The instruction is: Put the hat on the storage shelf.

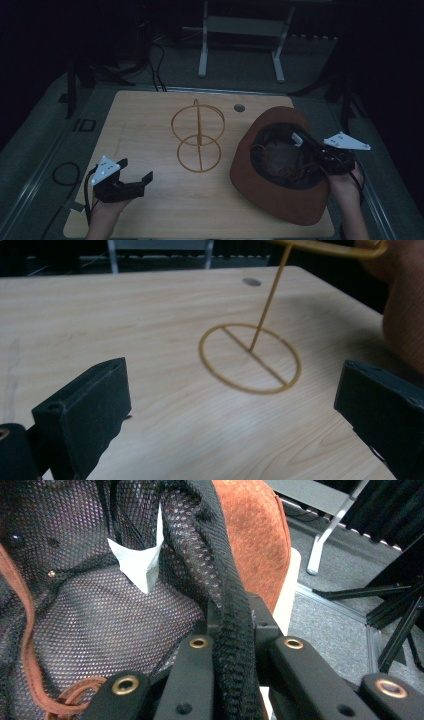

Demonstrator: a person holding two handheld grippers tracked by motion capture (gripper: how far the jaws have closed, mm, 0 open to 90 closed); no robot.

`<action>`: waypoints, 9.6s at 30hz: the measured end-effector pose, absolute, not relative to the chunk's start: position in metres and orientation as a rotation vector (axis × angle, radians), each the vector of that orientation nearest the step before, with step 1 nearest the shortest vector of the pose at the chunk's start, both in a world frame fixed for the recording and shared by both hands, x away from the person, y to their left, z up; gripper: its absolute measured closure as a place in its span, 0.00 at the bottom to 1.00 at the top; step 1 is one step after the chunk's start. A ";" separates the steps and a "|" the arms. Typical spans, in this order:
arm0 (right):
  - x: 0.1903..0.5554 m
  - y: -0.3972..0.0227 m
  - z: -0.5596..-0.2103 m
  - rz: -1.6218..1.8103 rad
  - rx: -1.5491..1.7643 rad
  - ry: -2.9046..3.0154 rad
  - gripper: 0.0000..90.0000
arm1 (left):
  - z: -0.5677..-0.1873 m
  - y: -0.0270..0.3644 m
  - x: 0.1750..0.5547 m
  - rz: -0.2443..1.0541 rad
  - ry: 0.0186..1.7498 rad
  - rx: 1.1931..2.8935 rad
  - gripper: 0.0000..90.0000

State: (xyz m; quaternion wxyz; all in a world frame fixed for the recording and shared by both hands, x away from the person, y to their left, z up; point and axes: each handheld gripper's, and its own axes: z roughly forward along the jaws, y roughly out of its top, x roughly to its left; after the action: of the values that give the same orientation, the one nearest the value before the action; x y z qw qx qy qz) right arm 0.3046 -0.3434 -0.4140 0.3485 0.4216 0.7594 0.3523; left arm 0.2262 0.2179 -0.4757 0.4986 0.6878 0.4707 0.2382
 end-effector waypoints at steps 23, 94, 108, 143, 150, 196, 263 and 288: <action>0.285 -0.333 -0.407 0.958 1.039 1.990 0.94 | -0.416 0.121 0.266 0.480 0.876 1.834 0.08; 0.233 -0.308 -0.394 1.126 0.907 1.975 0.61 | -0.379 -0.067 0.321 0.626 0.638 2.139 0.97; 0.189 -0.341 -0.370 1.384 0.867 1.944 0.46 | -0.360 -0.040 0.308 0.684 0.586 1.993 0.97; 0.196 -0.359 -0.400 1.470 0.900 2.015 0.50 | -0.384 0.008 0.328 0.159 0.219 1.640 0.97; 0.182 -0.331 -0.391 1.563 0.711 2.104 0.49 | -0.388 0.011 0.331 0.203 0.256 1.635 0.97; 0.204 -0.320 -0.368 1.916 0.602 1.988 0.99 | -0.405 -0.006 0.337 0.223 0.385 1.705 0.66; 0.384 -0.053 -0.295 1.392 0.579 2.263 0.99 | -0.552 0.204 0.218 0.568 0.863 1.772 0.16; 0.384 -0.027 -0.367 1.257 0.517 2.552 0.98 | -0.558 0.201 0.220 0.528 0.864 1.769 0.16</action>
State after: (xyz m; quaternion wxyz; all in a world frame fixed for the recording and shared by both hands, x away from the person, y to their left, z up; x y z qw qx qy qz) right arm 0.3837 -0.0267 -0.3669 0.1247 0.1774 0.8758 0.4312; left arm 0.2197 0.2009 -0.5576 0.5240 0.7392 0.3608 0.2207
